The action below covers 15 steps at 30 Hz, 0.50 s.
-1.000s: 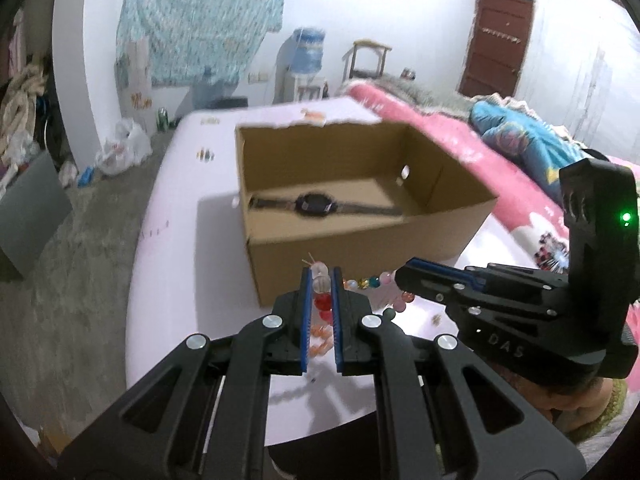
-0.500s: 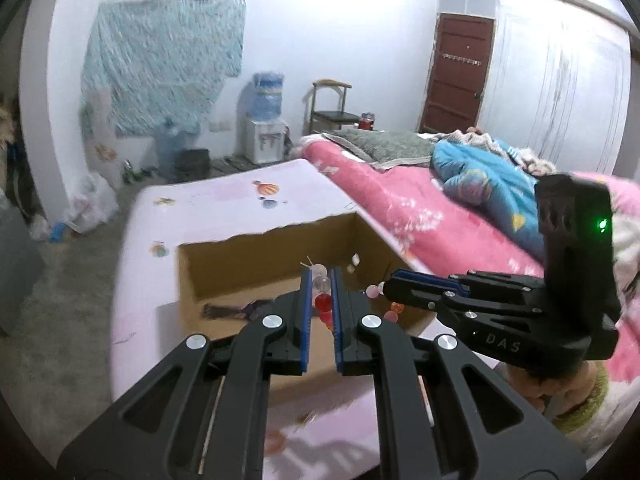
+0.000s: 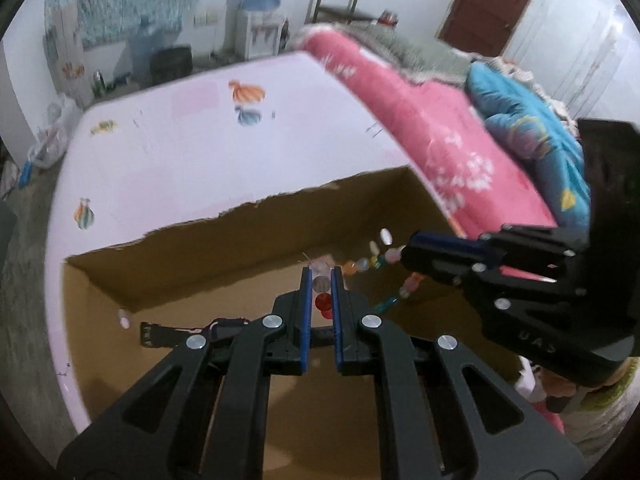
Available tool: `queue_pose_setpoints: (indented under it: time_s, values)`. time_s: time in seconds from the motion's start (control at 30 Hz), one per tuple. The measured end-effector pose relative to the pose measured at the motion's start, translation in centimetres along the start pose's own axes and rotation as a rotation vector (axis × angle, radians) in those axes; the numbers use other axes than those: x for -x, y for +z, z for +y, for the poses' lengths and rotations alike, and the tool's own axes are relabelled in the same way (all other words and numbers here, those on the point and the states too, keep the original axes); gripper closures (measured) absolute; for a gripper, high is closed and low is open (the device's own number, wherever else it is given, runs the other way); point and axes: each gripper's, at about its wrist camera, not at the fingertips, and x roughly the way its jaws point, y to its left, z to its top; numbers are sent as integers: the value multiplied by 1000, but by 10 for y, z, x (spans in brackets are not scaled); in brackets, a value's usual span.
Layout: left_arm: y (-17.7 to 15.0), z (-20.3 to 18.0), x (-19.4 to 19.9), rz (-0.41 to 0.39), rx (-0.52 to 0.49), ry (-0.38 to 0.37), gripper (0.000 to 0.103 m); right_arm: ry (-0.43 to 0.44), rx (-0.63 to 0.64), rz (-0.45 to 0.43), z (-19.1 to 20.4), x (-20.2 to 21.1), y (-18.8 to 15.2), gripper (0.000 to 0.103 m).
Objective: Organize jewelry
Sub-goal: 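Lift the multicolour bracelet with the left tool and drop it into the box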
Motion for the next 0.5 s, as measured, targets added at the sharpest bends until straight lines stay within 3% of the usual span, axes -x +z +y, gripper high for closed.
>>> queue_pose_setpoints:
  time_s: [0.3,0.5]
  values:
    - [9,9,-60,151,39,16,94,-86,29,40,-17,-15,4,92]
    - [7,10,-59,146,50,29,93,-84,10,-2,-21,2,2,88]
